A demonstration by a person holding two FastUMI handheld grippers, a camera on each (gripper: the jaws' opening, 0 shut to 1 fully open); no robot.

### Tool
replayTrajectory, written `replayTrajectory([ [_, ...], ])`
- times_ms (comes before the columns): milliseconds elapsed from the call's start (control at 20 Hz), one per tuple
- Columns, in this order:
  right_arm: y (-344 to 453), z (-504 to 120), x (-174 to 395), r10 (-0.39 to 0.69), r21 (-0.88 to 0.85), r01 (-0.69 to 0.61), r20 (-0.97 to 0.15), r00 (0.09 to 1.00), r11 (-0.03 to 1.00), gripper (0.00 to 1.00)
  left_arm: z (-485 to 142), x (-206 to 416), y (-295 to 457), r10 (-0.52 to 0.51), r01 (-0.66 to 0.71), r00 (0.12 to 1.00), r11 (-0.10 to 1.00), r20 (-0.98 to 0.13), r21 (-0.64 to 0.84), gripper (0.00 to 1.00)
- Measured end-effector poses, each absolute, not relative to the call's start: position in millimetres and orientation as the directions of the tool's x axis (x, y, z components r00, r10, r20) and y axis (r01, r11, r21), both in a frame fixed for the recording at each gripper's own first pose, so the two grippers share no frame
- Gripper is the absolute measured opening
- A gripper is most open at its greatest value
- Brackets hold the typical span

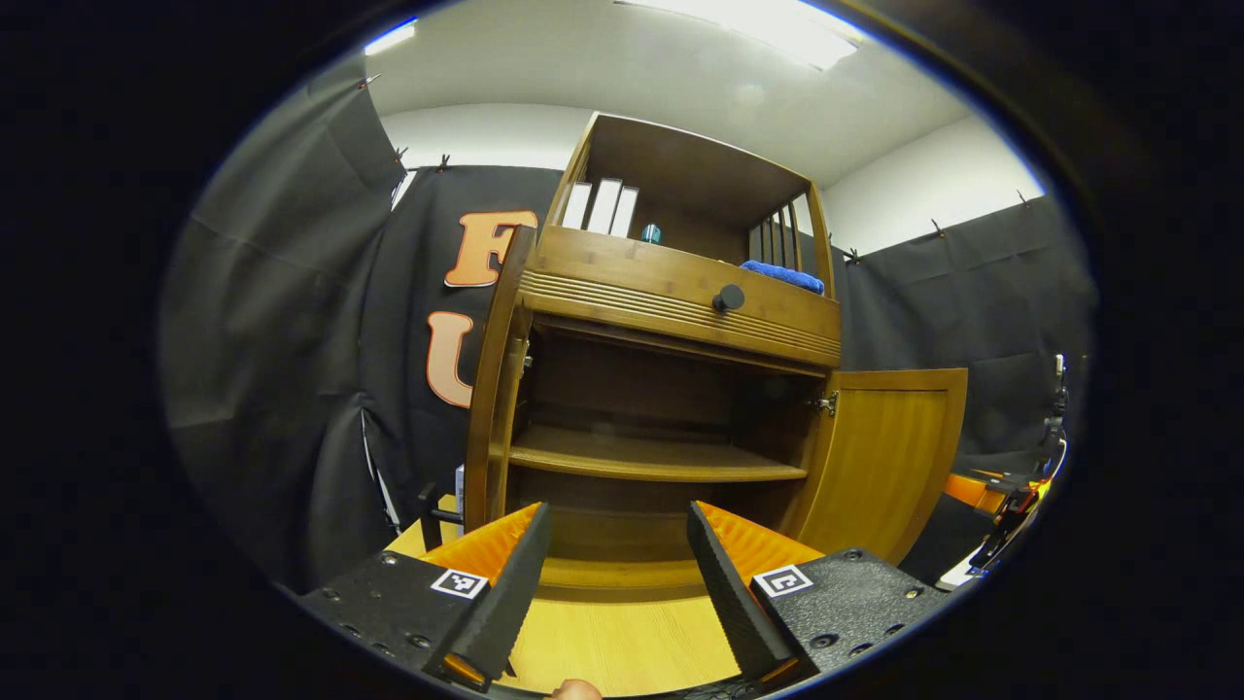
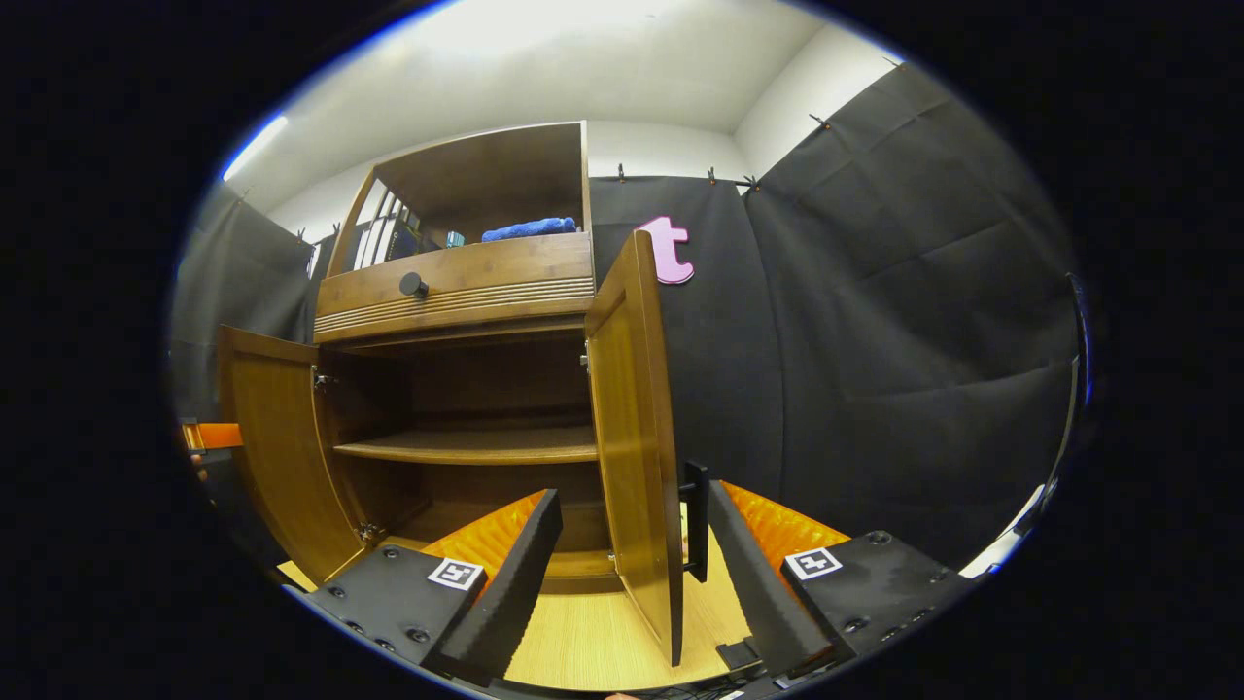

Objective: Open the right door of the double-door shoe cabinet with the right hand, and open the left door with the left hand.

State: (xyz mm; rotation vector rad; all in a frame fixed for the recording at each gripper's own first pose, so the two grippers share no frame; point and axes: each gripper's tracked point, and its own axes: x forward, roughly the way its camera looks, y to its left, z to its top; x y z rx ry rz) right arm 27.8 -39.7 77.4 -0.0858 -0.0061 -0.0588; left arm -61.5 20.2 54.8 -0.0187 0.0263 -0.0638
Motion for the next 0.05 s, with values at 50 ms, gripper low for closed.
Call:
replayTrajectory([
  [50,-40.2,77.6,27.8,-0.059,-0.086,0.059,0.009,0.998,0.995,0.88,54.7,-61.3,20.3,-0.062,0.062,0.998,0.998,-0.025,-0.021,0.84],
])
